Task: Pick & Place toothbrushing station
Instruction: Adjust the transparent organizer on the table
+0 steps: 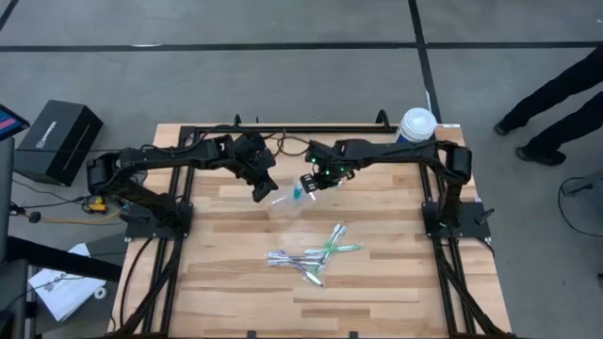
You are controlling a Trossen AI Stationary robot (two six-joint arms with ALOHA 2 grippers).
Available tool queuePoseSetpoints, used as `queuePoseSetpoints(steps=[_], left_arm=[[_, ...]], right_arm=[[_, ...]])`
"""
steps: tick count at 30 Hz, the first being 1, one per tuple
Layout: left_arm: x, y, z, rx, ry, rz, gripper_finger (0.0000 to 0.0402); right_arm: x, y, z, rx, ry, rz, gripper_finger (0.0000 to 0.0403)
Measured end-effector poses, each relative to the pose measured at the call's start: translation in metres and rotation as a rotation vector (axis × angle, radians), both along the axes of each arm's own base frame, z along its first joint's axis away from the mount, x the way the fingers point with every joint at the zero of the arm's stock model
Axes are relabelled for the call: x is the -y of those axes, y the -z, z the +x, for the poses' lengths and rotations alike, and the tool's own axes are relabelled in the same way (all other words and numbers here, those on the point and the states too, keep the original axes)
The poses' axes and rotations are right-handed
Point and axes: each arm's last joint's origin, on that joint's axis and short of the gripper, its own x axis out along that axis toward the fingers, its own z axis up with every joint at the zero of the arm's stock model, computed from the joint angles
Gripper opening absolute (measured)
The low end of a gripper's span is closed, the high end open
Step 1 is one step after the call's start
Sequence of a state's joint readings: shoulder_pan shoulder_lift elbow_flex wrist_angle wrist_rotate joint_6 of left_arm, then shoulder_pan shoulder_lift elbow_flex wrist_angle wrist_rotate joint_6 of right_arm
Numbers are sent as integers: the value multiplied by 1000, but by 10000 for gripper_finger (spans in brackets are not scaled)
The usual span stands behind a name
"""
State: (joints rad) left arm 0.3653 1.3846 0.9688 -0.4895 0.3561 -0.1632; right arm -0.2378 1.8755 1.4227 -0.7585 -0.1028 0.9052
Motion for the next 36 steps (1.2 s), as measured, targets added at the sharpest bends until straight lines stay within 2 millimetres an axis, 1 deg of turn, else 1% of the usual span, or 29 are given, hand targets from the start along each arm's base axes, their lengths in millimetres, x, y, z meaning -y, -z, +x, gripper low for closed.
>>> queuePoseSetpoints(steps=[5, 10, 17, 27, 31, 36], left_arm=[[-4, 0, -1, 3, 3, 17, 0], [-10, 0, -4, 4, -1, 32, 0], [-19, 0, -7, 8, -31, 20, 0], [-19, 0, -7, 10, -26, 21, 0], [-19, -2, -8, 23, -14, 37, 0], [-18, -3, -7, 54, 50, 42, 0]], right_arm=[[-13, 1, 1, -21, 39, 31, 1], [-21, 2, 0, -57, 81, 31, 1], [-19, 3, -5, -108, 149, -4, 1], [-13, 4, -8, -135, 233, -69, 1], [-15, 4, -9, -149, 323, -51, 0], [-29, 4, -6, -129, 486, -15, 0]])
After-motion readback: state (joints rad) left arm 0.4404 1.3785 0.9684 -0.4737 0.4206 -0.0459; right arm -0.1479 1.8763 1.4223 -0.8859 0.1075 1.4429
